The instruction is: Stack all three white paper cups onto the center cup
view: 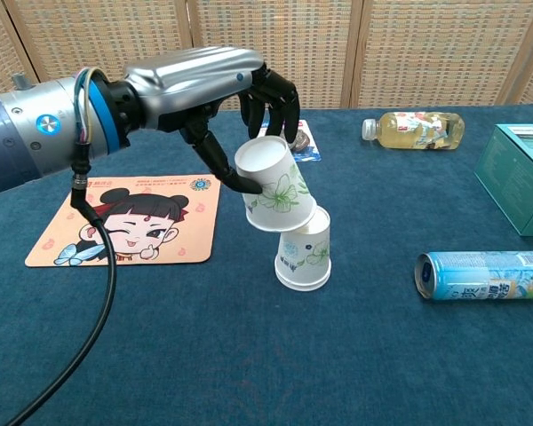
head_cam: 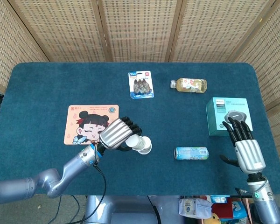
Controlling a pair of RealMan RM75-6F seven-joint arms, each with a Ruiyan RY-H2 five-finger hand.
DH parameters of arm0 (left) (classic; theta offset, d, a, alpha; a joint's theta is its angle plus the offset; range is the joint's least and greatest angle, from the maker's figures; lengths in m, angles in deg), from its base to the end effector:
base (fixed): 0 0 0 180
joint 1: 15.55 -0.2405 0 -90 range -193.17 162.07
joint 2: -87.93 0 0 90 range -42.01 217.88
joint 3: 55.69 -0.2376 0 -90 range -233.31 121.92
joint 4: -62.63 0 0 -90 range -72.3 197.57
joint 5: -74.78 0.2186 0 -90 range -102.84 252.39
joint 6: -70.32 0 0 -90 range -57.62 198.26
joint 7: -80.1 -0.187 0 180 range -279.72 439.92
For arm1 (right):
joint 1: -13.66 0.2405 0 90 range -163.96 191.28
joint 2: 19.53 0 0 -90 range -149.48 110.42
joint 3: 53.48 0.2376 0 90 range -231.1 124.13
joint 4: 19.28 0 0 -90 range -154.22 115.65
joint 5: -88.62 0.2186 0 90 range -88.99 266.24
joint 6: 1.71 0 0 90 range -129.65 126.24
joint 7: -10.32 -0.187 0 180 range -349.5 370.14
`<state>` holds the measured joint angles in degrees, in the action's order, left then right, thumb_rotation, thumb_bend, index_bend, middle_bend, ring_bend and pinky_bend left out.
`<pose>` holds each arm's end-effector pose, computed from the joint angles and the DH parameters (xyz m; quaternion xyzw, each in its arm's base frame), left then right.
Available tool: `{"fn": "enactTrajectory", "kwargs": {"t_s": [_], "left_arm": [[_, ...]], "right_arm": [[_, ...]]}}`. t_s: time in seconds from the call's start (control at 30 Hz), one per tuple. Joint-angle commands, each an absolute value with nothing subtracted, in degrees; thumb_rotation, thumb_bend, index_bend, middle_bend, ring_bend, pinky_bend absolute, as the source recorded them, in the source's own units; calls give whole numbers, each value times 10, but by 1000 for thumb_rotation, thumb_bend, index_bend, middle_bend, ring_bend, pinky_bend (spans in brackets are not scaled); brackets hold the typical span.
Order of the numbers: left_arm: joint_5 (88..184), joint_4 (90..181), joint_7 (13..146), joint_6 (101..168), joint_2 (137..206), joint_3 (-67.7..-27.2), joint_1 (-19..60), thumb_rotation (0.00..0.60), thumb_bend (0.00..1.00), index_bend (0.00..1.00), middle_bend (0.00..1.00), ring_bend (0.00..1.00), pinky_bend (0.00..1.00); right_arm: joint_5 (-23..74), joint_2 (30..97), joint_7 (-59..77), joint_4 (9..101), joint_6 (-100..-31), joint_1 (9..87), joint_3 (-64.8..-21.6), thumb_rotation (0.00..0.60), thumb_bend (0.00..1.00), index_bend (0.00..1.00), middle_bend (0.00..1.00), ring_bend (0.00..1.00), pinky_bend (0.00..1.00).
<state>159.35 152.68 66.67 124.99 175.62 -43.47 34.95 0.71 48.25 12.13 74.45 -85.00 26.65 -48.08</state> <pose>0.0005 0.3414 -0.0363 -0.8040 -0.2202 -0.4786 0.2757 -0.2414 -0.2685 0.1216 0.6194 -0.3501 0.4555 0.5351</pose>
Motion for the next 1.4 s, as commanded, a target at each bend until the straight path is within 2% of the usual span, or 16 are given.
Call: {"fn": "enactTrajectory", "kwargs": {"t_s": [0.03, 0.47, 0.6, 0.67, 0.73, 0.77, 0.8, 0.83, 1.1, 1.27, 1.4], "left_arm": [[1584, 1521, 663, 1245, 1764, -431, 357, 600, 199, 436, 527, 469, 369], [1548, 1492, 641, 1220, 1795, -421, 392, 600, 198, 436, 520, 458, 369], [1540, 1491, 632, 1213, 1797, -422, 400, 600, 198, 436, 470, 405, 368], [1536, 1491, 627, 1210, 1798, -423, 403, 600, 198, 421, 386, 320, 352], [1529, 1492, 617, 1207, 1798, -424, 406, 600, 199, 285, 215, 188, 291], [1525, 1494, 614, 1205, 1797, -424, 406, 600, 198, 157, 107, 110, 242], [1521, 1498, 611, 1204, 1796, -424, 407, 600, 198, 55, 33, 49, 196], [1519, 1499, 611, 1204, 1795, -424, 407, 600, 198, 18, 8, 23, 173], [1521, 1527, 618, 1237, 1779, -423, 392, 600, 195, 0, 0, 0, 5], [1526, 1566, 625, 1284, 1731, -433, 353, 600, 193, 0, 0, 0, 0], [1529, 1606, 644, 1359, 1661, -465, 275, 600, 184, 0, 0, 0, 0]], "right_arm": [[7, 481, 118, 745, -850, 266, -480, 600, 0, 0, 0, 0, 0], [8, 476, 109, 748, -848, 265, -477, 600, 0, 0, 0, 0, 0], [8, 476, 109, 748, -846, 265, -477, 600, 0, 0, 0, 0, 0], [9, 476, 109, 749, -845, 265, -477, 600, 0, 0, 0, 0, 0], [9, 476, 109, 749, -845, 265, -477, 600, 0, 0, 0, 0, 0], [9, 475, 109, 750, -845, 265, -477, 600, 0, 0, 0, 0, 0], [9, 475, 109, 750, -845, 265, -477, 600, 0, 0, 0, 0, 0], [8, 475, 109, 750, -845, 265, -477, 600, 0, 0, 0, 0, 0], [6, 474, 108, 752, -846, 263, -477, 600, 0, 0, 0, 0, 0], [4, 471, 106, 753, -849, 261, -478, 600, 0, 0, 0, 0, 0], [-2, 469, 108, 755, -856, 258, -479, 600, 0, 0, 0, 0, 0]]}}
